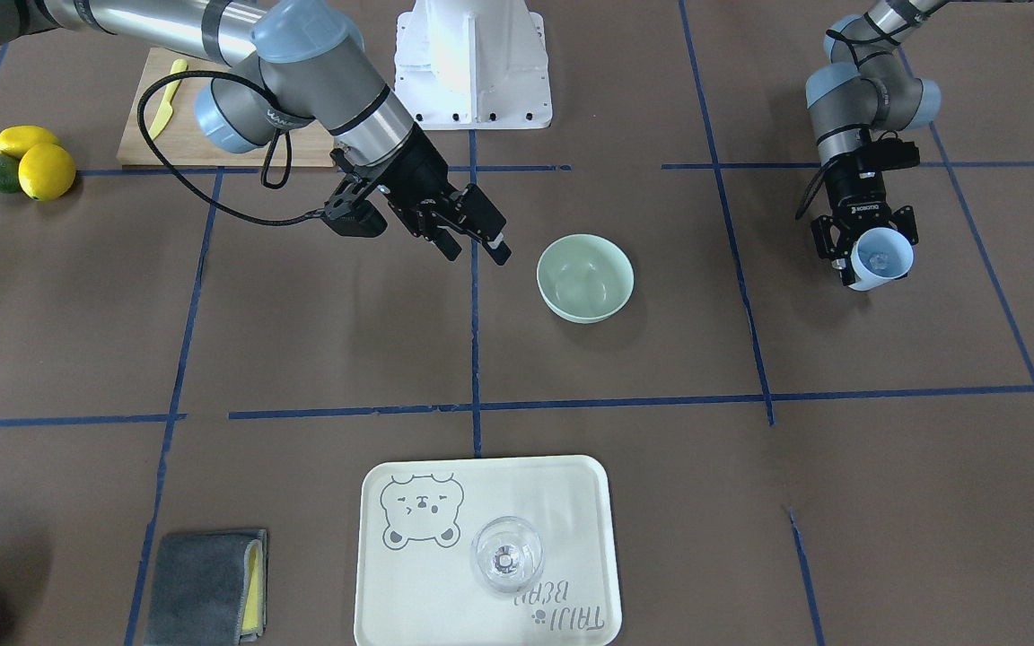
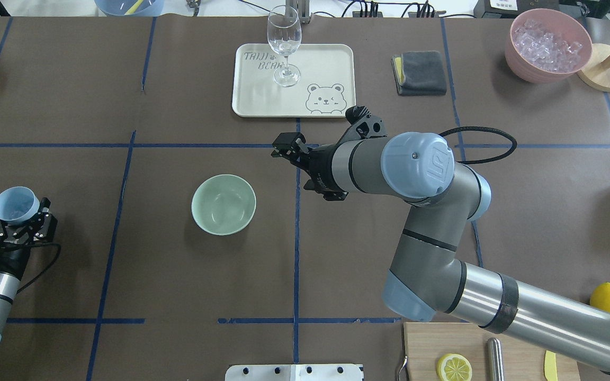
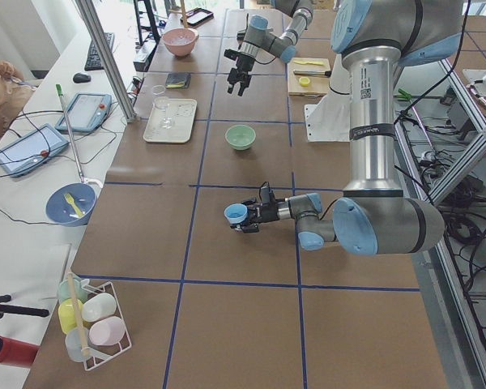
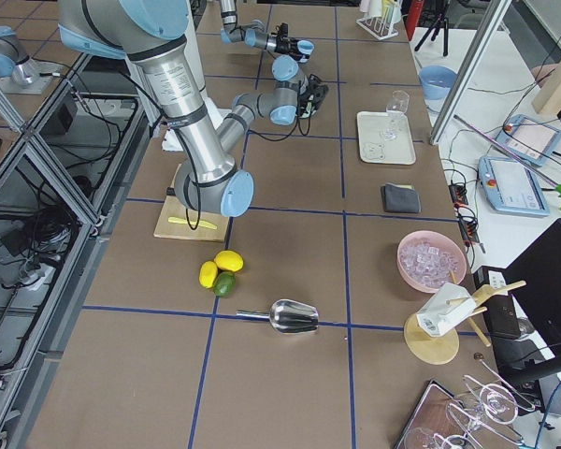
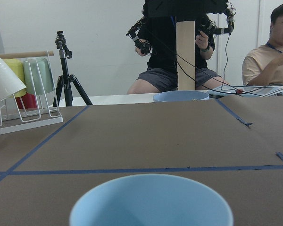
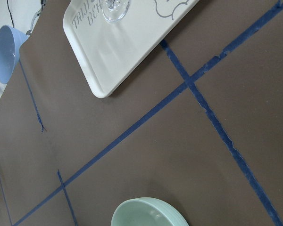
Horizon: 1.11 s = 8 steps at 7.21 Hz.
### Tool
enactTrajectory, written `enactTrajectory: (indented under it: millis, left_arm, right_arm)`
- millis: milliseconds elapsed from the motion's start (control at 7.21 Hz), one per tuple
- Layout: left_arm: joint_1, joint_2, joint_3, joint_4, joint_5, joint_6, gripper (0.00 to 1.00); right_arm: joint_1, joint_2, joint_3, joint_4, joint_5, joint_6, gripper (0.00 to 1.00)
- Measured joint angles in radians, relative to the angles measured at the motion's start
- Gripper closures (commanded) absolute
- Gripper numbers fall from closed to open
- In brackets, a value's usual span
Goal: Pour ice into bowl
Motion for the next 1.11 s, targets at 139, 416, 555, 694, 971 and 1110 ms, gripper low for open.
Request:
enactTrajectory:
  millis: [139, 416, 555, 694, 971, 1110]
  left_arm:
    - [-0.023, -0.008, -0.036, -0.087, -0.054, 0.131, 1.00]
    - [-0.065, -0.049, -0.110, -0.217, -0.162, 0.384, 1.00]
    - [-0.071, -0.094, -0.142, -0.223, -0.179, 0.532, 1.00]
    - [-0.071, -0.160, -0.176, -0.200, -0.188, 0.680, 1.00]
    - [-0.064, -0.293, -0.199, -0.114, -0.211, 0.799, 1.00]
    - [-0.062, -0.326, -0.210, -0.055, -0.211, 0.868, 1.00]
  right_arm:
    - [0.000, 0.000, 0.000, 0.000, 0.000, 0.000, 0.00]
    - [0.007, -0.001, 0.007, 0.000, 0.000, -0.002, 0.00]
    - [0.009, -0.003, 0.009, 0.000, 0.000, -0.002, 0.00]
    - [0.012, -0.005, 0.011, 0.000, 0.000, -0.003, 0.00]
    - [0.025, -0.016, 0.013, 0.000, 0.008, -0.004, 0.00]
    - [0.041, -0.026, 0.014, 0.000, 0.027, -0.005, 0.00]
